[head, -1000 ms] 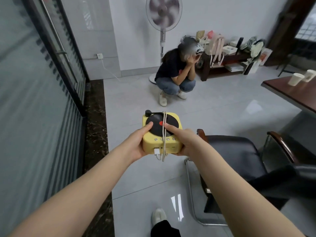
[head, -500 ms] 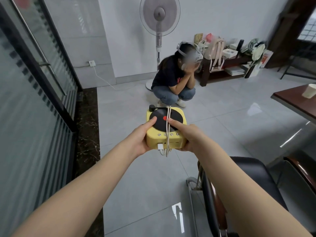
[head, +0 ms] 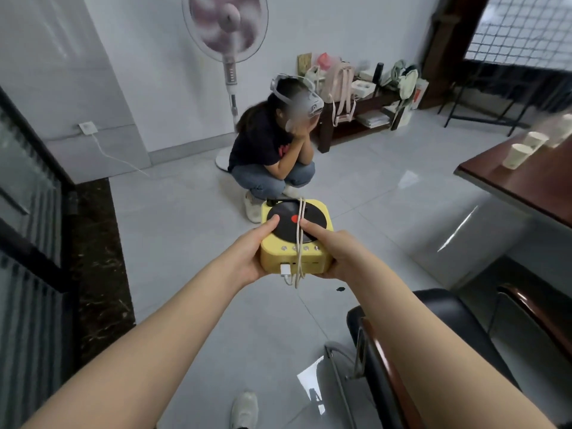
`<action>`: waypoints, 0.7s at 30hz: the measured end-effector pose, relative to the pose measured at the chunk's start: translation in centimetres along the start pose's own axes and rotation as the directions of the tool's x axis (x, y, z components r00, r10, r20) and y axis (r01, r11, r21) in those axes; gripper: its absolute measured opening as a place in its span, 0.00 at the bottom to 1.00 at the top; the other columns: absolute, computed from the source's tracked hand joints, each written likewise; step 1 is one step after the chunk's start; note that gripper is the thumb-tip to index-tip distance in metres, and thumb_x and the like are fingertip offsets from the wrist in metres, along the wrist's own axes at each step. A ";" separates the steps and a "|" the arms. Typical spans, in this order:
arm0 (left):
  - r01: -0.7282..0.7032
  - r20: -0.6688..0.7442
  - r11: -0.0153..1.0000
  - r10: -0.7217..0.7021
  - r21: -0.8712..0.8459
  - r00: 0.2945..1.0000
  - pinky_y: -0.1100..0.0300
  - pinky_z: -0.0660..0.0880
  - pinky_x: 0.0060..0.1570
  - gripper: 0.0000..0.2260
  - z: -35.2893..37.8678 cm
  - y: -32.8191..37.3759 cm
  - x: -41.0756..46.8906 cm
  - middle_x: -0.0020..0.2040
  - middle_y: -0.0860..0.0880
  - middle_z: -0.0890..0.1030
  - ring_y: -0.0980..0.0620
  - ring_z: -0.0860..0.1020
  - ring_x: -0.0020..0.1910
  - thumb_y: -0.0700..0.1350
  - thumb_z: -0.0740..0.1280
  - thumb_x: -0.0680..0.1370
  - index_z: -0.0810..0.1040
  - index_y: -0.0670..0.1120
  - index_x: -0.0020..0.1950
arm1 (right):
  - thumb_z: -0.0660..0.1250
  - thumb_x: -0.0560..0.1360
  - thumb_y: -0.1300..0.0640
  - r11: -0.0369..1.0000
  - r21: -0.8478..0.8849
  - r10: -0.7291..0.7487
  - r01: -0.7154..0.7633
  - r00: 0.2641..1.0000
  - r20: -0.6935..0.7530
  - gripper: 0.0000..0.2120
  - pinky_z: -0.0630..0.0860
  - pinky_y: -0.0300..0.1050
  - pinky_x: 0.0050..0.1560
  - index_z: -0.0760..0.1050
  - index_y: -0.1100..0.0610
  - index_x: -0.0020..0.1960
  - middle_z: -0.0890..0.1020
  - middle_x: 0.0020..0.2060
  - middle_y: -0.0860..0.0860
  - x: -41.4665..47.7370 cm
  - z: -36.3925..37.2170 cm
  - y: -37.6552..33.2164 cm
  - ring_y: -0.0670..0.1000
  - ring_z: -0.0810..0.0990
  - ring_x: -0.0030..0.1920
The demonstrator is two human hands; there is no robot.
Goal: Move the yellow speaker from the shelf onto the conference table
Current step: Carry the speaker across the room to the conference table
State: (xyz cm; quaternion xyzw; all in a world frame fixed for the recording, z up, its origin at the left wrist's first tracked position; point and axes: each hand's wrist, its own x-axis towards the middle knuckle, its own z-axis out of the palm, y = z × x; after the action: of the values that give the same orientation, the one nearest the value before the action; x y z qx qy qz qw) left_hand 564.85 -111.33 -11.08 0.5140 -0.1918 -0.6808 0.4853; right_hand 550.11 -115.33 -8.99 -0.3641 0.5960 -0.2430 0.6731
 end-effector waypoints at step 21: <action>0.097 0.299 0.977 -0.152 0.191 0.942 0.52 0.78 0.44 0.12 2.2 12.2 19.6 0.41 0.46 0.86 0.47 0.83 0.43 0.52 0.62 0.78 0.79 0.46 0.51 | 0.79 0.60 0.43 0.975 0.215 0.013 0.056 0.952 -0.306 0.34 0.81 0.55 0.49 0.74 0.62 0.56 0.83 0.50 0.60 14.5 -0.5 -10.5 0.59 0.83 0.47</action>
State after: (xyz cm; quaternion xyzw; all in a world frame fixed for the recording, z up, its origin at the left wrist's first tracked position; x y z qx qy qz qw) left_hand 568.57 -134.24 -11.04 0.4516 -0.2915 -0.7634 0.3582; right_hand 553.26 -132.96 -9.88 -0.2516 0.6582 -0.3687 0.6063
